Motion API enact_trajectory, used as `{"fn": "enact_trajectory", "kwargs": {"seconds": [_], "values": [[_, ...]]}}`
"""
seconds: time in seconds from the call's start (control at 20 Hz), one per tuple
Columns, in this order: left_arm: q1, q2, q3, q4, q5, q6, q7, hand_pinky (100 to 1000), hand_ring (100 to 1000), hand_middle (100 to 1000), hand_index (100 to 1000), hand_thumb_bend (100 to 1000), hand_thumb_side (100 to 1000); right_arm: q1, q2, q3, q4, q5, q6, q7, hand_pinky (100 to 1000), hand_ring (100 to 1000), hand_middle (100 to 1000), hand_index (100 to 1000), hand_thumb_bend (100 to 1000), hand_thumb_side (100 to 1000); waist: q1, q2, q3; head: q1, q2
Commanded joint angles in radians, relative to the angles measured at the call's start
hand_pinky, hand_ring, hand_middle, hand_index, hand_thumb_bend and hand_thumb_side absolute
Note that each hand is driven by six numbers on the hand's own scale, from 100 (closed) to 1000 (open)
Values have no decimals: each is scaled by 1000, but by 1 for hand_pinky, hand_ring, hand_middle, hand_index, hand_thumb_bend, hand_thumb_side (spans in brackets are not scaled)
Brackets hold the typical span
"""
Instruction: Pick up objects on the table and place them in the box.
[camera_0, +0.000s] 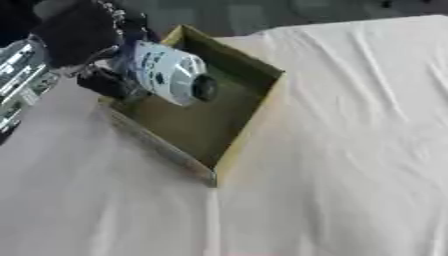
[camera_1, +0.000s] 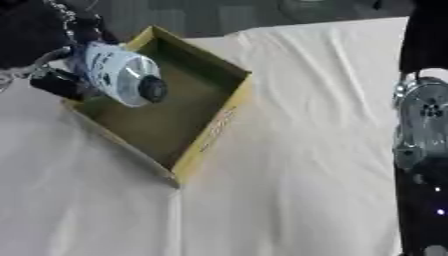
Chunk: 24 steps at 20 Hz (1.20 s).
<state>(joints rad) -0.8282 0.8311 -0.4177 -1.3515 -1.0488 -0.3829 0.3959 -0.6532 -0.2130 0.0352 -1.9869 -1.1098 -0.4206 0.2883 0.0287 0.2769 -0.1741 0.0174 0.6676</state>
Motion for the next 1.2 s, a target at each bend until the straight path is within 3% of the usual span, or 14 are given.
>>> {"fn": "enact_trajectory", "kwargs": {"seconds": [0.05,0.1,0.15,0.2,0.25,0.3,0.35,0.55,0.75,0.95,1.2], "values": [[-23,7,8,8,20,34,-12,100,100,187,464,130,589,-27,0,-7,-13,-5,1,-9,317,435,483,684,100,893,3,-13,-5,-11,-21],[-24,3,4,16,29,41,-24,100,100,234,485,100,646,-30,1,-7,-13,-6,1,-10,317,434,482,684,100,893,4,-12,-7,-10,-24],[-25,-1,-2,21,41,38,-41,100,100,203,470,100,619,-32,2,-7,-13,-6,1,-12,317,435,483,684,100,893,5,-11,-8,-9,-25],[-24,-3,-10,30,51,35,-71,141,454,567,756,386,766,-33,2,-8,-13,-6,1,-13,317,434,482,684,100,893,6,-10,-10,-9,-27],[-21,-5,-21,46,59,36,-143,179,496,612,785,386,766,-35,3,-8,-13,-6,1,-14,317,434,482,684,100,894,7,-10,-11,-8,-27],[-24,-8,-25,50,71,35,-208,465,707,817,898,562,853,-35,3,-8,-13,-6,1,-15,317,434,482,684,100,893,8,-10,-11,-6,-27],[-26,-10,-29,46,84,32,-273,551,751,851,912,584,879,-35,2,-9,-13,-6,1,-16,318,434,482,683,100,893,8,-11,-11,-5,-25],[-36,-1,-20,-12,157,27,-400,726,835,897,946,613,934,-29,-3,-11,-13,-4,-1,-18,317,434,482,683,100,893,8,-17,-5,-5,-14],[-42,16,-9,-68,225,35,-432,803,885,928,965,635,998,-16,-12,-12,-13,1,-5,-16,317,434,482,683,100,893,7,-26,6,-12,3],[-40,42,7,-119,279,58,-430,837,907,939,962,622,1000,-5,-22,-12,-13,4,-11,-12,316,434,482,681,100,892,8,-35,19,-18,10],[3,105,47,-202,339,108,-408,817,886,932,948,551,977,8,-35,-14,-13,9,-18,-10,316,434,482,681,100,892,8,-44,36,-29,7]]}}
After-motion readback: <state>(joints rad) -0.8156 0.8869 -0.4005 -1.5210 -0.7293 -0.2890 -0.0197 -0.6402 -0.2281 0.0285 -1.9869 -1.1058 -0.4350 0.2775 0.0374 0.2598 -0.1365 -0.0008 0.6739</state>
